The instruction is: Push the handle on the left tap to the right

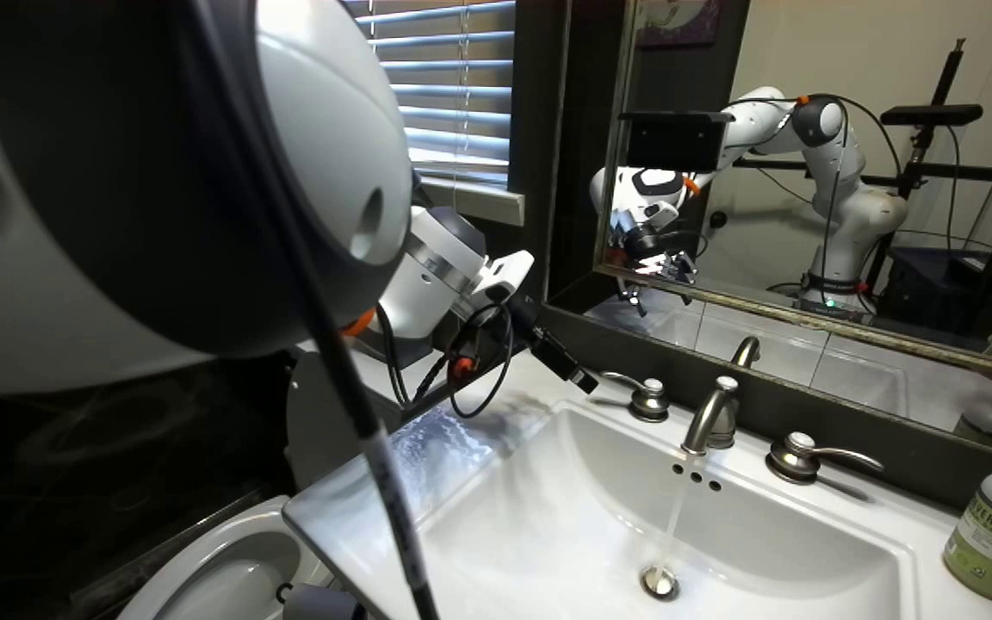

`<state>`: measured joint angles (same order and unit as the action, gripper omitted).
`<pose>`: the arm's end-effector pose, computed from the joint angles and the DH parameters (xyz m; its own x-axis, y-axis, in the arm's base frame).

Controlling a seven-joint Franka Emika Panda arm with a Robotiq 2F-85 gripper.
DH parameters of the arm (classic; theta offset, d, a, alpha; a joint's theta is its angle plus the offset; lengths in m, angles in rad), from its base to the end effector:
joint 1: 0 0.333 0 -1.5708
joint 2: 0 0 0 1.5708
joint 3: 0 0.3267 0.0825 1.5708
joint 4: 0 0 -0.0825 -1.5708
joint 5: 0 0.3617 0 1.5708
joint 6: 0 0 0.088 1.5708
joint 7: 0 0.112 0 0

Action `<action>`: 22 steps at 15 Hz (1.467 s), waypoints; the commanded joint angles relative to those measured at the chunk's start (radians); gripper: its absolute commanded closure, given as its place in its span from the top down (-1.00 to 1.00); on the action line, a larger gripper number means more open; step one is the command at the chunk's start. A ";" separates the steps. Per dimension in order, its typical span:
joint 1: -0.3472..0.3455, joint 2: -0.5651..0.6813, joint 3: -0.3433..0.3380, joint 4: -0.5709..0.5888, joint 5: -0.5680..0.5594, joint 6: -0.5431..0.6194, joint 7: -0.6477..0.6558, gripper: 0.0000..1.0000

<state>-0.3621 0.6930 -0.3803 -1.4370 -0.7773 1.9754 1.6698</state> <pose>0.5261 -0.4693 0.3390 -0.1457 -0.6050 0.7828 -0.8625 0.4653 0.1990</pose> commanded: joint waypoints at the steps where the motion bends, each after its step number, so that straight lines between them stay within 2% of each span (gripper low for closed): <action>1: 0.024 -0.032 -0.005 -0.044 -0.013 0.042 -0.031 1.00; 5: 0.056 -0.093 0.016 -0.116 -0.014 0.107 -0.125 1.00; 11: 0.109 -0.232 0.063 -0.293 0.003 0.195 -0.326 1.00; 22: 0.151 -0.440 0.141 -0.472 0.146 0.070 -0.885 1.00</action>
<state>-0.2218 0.3281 -0.2561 -1.8413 -0.6933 2.0737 0.9291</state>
